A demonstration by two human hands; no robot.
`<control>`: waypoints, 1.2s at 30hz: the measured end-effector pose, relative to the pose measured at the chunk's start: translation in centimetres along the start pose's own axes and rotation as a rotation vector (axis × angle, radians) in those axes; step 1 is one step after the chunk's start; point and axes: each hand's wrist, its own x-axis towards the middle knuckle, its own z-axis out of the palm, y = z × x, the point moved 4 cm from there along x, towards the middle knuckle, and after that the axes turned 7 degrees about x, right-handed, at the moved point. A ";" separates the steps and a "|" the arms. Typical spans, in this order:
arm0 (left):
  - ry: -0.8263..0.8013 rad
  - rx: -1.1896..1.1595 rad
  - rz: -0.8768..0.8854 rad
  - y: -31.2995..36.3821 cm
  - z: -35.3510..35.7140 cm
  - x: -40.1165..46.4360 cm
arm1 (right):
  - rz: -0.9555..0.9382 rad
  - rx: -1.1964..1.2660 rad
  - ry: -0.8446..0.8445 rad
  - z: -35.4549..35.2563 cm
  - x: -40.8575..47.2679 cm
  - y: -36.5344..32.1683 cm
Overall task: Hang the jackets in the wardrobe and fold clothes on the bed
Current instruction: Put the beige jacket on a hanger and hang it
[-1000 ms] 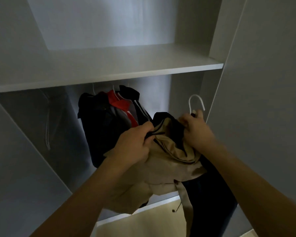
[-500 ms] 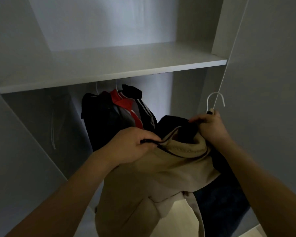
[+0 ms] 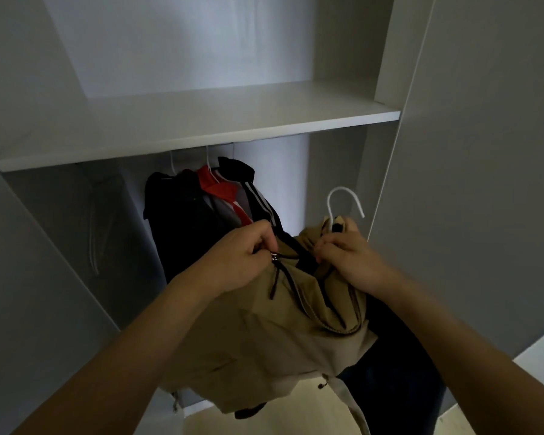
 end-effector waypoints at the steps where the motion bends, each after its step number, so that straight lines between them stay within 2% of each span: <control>1: -0.010 -0.015 -0.009 0.1 0.1 -0.1 | -0.006 -0.002 -0.033 0.6 -0.2 0.0; 4: -0.017 -0.073 -0.007 0.5 0.5 -0.1 | -0.030 -0.071 -0.124 2.1 -0.7 -0.4; 10: 0.013 -0.163 0.001 0.5 0.3 -0.1 | -0.122 -0.250 -0.173 3.1 -0.8 -0.1; 17: -0.018 -0.124 -0.059 -0.2 0.4 -0.3 | -0.141 -0.074 -0.235 2.9 -1.0 -0.4; 19: -0.046 -0.047 -0.079 -0.2 0.5 -0.4 | -0.103 0.048 -0.255 2.6 -0.9 -0.3; 21: -0.072 0.127 -0.092 -0.1 0.9 -0.5 | -0.063 0.111 -0.283 2.5 -0.7 0.2; 25: -0.070 0.360 -0.114 0.4 2.0 -0.6 | -0.041 0.011 -0.318 2.6 0.3 1.9; 31: 0.084 0.482 -0.060 0.2 1.6 -1.7 | -0.041 -0.113 -0.268 1.1 2.1 3.4; 33: 0.088 0.506 -0.098 -0.5 1.0 -1.8 | -0.051 -0.117 -0.251 1.3 2.5 2.8; 36: 0.046 0.469 -0.200 -1.7 0.4 -1.2 | -0.064 0.016 -0.199 1.9 3.0 1.0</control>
